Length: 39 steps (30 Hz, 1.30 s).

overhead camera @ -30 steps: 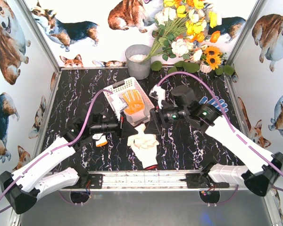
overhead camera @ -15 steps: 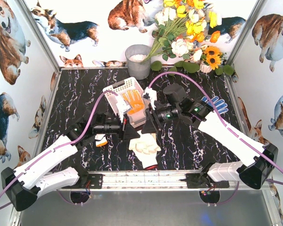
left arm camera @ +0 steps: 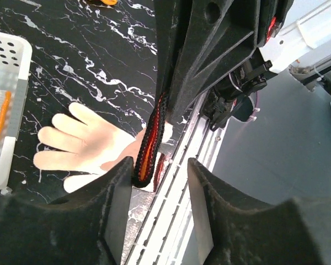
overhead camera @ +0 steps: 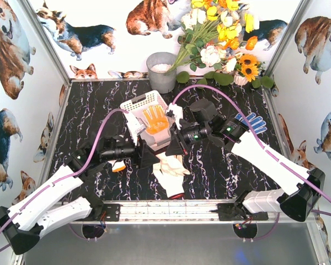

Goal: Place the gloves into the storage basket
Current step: Pair the glove with the glove.

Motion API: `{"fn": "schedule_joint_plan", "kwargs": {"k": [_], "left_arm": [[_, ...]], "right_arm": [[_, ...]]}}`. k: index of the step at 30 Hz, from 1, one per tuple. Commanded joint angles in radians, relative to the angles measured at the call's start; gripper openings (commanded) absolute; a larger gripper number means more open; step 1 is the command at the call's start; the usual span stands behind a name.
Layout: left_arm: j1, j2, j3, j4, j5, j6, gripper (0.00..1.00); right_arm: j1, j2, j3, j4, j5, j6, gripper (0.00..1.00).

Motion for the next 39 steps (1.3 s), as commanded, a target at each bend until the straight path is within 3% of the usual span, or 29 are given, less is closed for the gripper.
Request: {"fn": "schedule_joint_plan", "kwargs": {"k": [1, 4, 8, 12, 15, 18, 21, 26, 34, 39], "left_arm": [[-0.005, -0.005, 0.023, -0.014, -0.013, 0.01, 0.35], [-0.005, 0.012, 0.024, -0.017, 0.008, 0.008, 0.27], [-0.005, 0.018, 0.022, -0.037, -0.033, 0.025, 0.25], [-0.005, 0.015, 0.019, -0.019, -0.086, 0.03, 0.07], [-0.006, 0.019, 0.02, 0.001, -0.16, 0.038, 0.0], [-0.008, 0.031, 0.014, 0.029, -0.258, 0.057, 0.0], [-0.01, 0.055, 0.009, 0.064, -0.299, 0.081, 0.0], [-0.011, 0.111, 0.038, 0.077, -0.33, 0.133, 0.0], [-0.012, 0.21, 0.066, 0.109, -0.365, 0.198, 0.0], [-0.013, 0.228, 0.042, 0.158, -0.398, 0.199, 0.0]], "right_arm": [[0.003, -0.036, 0.009, 0.06, 0.011, -0.018, 0.0], [0.004, -0.038, 0.009, 0.061, 0.015, -0.017, 0.0], [0.003, -0.049, 0.004, 0.065, 0.036, -0.014, 0.0], [0.003, -0.049, -0.001, 0.063, 0.069, -0.016, 0.0], [0.003, -0.046, -0.01, 0.062, 0.229, -0.014, 0.0], [-0.003, -0.06, -0.053, 0.114, 0.391, -0.007, 0.0], [-0.023, -0.087, -0.119, 0.224, 0.449, -0.001, 0.0], [-0.069, -0.096, -0.181, 0.381, 0.446, -0.005, 0.0], [-0.084, -0.02, -0.164, 0.455, 0.45, -0.087, 0.0], [-0.085, -0.043, -0.253, 0.553, 0.468, -0.139, 0.0]]}}
